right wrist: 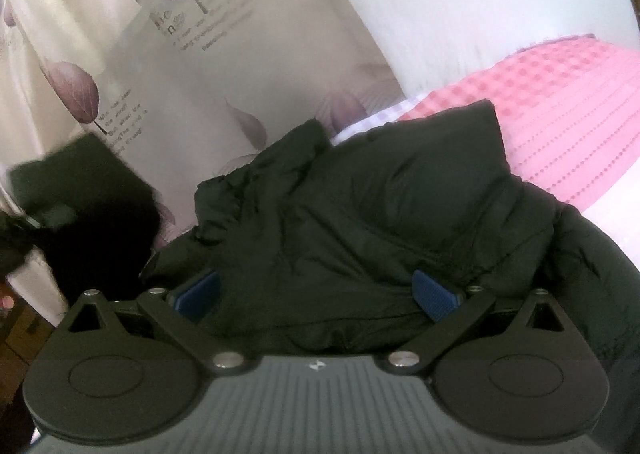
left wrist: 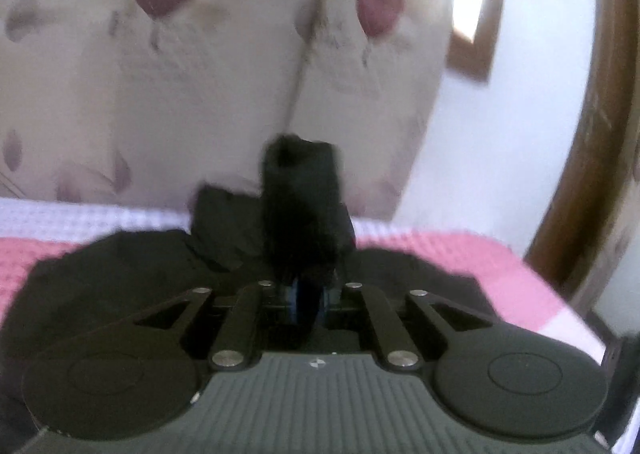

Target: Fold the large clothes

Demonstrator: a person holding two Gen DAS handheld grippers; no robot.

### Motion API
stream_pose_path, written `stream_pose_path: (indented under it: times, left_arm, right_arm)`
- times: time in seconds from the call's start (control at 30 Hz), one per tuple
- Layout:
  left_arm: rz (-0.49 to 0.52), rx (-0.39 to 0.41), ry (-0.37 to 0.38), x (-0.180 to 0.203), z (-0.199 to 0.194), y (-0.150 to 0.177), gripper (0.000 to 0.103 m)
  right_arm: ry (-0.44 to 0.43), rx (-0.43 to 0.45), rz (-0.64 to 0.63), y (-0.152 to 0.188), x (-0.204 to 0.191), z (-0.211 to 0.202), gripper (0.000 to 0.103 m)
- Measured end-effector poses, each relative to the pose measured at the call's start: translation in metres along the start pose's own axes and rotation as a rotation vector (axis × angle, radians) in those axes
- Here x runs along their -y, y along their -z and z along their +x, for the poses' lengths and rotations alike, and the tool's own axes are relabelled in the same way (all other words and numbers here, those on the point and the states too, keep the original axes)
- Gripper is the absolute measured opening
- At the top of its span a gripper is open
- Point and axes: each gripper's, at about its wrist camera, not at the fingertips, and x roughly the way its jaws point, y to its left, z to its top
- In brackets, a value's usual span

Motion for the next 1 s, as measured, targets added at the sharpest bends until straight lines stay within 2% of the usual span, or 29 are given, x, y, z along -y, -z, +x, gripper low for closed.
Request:
stream_pose_path:
  times: [0.07, 0.1, 0.13, 0.17, 0.2, 0.27, 0.3, 0.4, 0.57, 0.7, 0.8, 0.9, 0.97, 1.0]
  left_arm:
    - [0.022, -0.036, 0.006, 0.003, 0.013, 0.012, 0.038]
    - [0.024, -0.042, 0.003, 0.005, 0.013, 0.018, 0.046]
    - [0.026, -0.043, 0.001, 0.006, 0.014, 0.024, 0.065]
    - [0.030, -0.037, -0.003, 0.006, 0.013, 0.029, 0.077]
    - [0.030, -0.025, -0.009, 0.005, 0.011, 0.032, 0.080]
    - [0.018, -0.007, -0.001, -0.001, 0.001, 0.032, 0.098]
    - [0.003, -0.007, 0.000, -0.005, -0.003, 0.030, 0.102]
    - [-0.075, 0.016, 0.004, -0.026, -0.020, 0.031, 0.103]
    - [-0.169, 0.012, -0.086, -0.076, -0.040, 0.038, 0.102]
    - [-0.222, -0.002, -0.140, -0.115, -0.055, 0.050, 0.102]
    - [-0.225, 0.007, -0.210, -0.134, -0.059, 0.060, 0.101]
    - [-0.232, 0.015, -0.266, -0.147, -0.057, 0.068, 0.098]
    - [-0.229, 0.023, -0.311, -0.152, -0.055, 0.074, 0.098]
    - [-0.227, 0.019, -0.333, -0.154, -0.053, 0.076, 0.098]
  right_arm:
    - [-0.004, 0.002, 0.005, 0.000, 0.001, 0.000, 0.103]
    - [-0.006, 0.002, 0.007, 0.000, 0.001, 0.000, 0.103]
    - [-0.007, 0.003, 0.009, 0.000, 0.001, 0.000, 0.103]
    - [-0.008, 0.004, 0.010, 0.000, 0.001, 0.000, 0.103]
    - [-0.009, 0.004, 0.011, 0.001, 0.001, 0.000, 0.103]
    - [-0.011, 0.005, 0.013, 0.001, 0.002, 0.000, 0.103]
    - [-0.010, 0.005, 0.013, 0.001, 0.002, 0.000, 0.103]
    - [-0.013, 0.008, 0.020, 0.001, 0.003, 0.000, 0.103]
    - [-0.009, -0.026, 0.090, -0.006, 0.007, 0.000, 0.103]
    - [-0.042, -0.059, 0.144, -0.017, 0.004, 0.000, 0.103]
    - [-0.048, -0.066, 0.082, -0.024, -0.012, 0.009, 0.103]
    - [-0.012, -0.173, -0.060, -0.029, -0.039, 0.042, 0.100]
    - [0.050, -0.232, -0.219, -0.028, -0.064, 0.066, 0.062]
    - [0.064, -0.256, -0.284, -0.027, -0.075, 0.074, 0.031]
